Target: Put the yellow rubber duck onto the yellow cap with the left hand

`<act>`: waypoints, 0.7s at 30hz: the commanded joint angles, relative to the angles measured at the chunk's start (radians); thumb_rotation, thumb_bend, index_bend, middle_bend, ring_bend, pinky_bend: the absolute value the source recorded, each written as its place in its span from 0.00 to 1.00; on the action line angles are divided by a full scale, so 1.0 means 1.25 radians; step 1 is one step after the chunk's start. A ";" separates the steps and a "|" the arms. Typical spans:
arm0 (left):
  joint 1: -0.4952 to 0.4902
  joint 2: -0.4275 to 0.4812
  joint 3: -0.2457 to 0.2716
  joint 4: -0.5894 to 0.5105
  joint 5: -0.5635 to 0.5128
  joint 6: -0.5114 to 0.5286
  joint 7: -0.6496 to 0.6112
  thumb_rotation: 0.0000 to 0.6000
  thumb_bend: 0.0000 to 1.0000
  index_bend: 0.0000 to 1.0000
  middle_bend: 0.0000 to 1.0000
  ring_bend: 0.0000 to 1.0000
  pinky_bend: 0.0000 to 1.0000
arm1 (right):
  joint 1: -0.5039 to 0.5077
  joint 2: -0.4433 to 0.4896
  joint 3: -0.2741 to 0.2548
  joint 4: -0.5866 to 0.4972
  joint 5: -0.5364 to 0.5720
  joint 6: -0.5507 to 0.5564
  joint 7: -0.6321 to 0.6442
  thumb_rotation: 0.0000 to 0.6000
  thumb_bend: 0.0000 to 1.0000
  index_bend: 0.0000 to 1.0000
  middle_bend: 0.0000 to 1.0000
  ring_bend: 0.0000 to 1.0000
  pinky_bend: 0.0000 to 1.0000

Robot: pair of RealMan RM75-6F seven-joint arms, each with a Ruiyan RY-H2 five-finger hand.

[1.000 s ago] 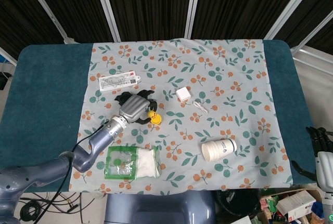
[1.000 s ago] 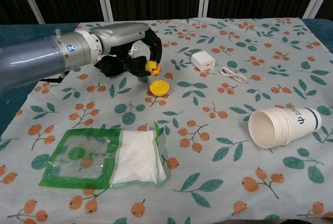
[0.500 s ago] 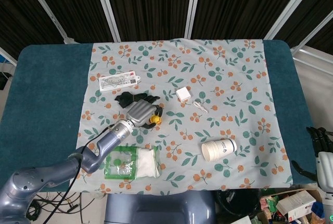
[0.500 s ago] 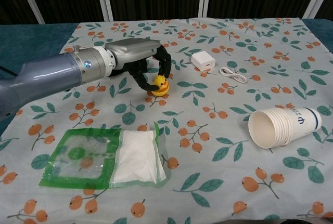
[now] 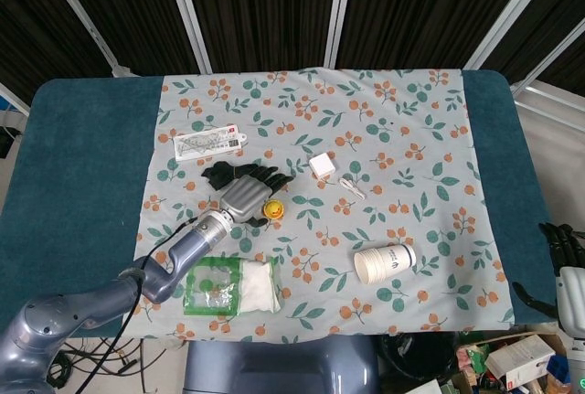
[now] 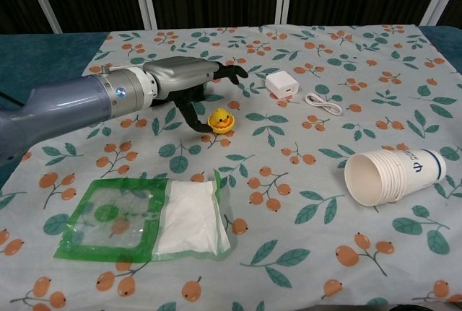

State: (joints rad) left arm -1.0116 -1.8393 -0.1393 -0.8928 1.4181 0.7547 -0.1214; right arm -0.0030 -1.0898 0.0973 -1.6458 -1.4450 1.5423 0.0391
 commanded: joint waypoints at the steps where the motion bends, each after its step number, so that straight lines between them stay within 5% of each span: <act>1: 0.001 0.018 -0.006 -0.028 0.001 0.013 -0.001 1.00 0.21 0.03 0.07 0.00 0.08 | 0.000 0.000 0.000 0.000 0.000 0.000 0.000 1.00 0.12 0.09 0.08 0.09 0.18; 5: 0.011 0.065 -0.023 -0.096 -0.002 0.045 0.003 1.00 0.21 0.04 0.07 0.00 0.08 | 0.000 0.000 0.000 0.001 0.001 -0.001 0.001 1.00 0.12 0.09 0.08 0.09 0.18; 12: 0.077 0.264 -0.045 -0.342 -0.033 0.114 0.068 1.00 0.20 0.05 0.07 0.00 0.07 | -0.001 0.001 0.000 0.001 -0.001 0.003 0.000 1.00 0.12 0.09 0.08 0.09 0.18; 18: 0.216 0.438 -0.014 -0.546 -0.074 0.252 0.151 1.00 0.16 0.04 0.06 0.00 0.03 | -0.002 0.001 0.000 -0.001 -0.008 0.008 -0.006 1.00 0.12 0.09 0.08 0.09 0.18; 21: 0.308 0.522 0.032 -0.625 -0.062 0.341 0.164 1.00 0.16 0.04 0.06 0.00 0.01 | -0.001 0.000 -0.001 0.000 -0.012 0.009 -0.009 1.00 0.12 0.09 0.08 0.09 0.18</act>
State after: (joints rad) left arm -0.7437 -1.2876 -0.1524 -1.5725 1.3490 1.0647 0.0382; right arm -0.0042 -1.0897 0.0962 -1.6464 -1.4582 1.5531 0.0289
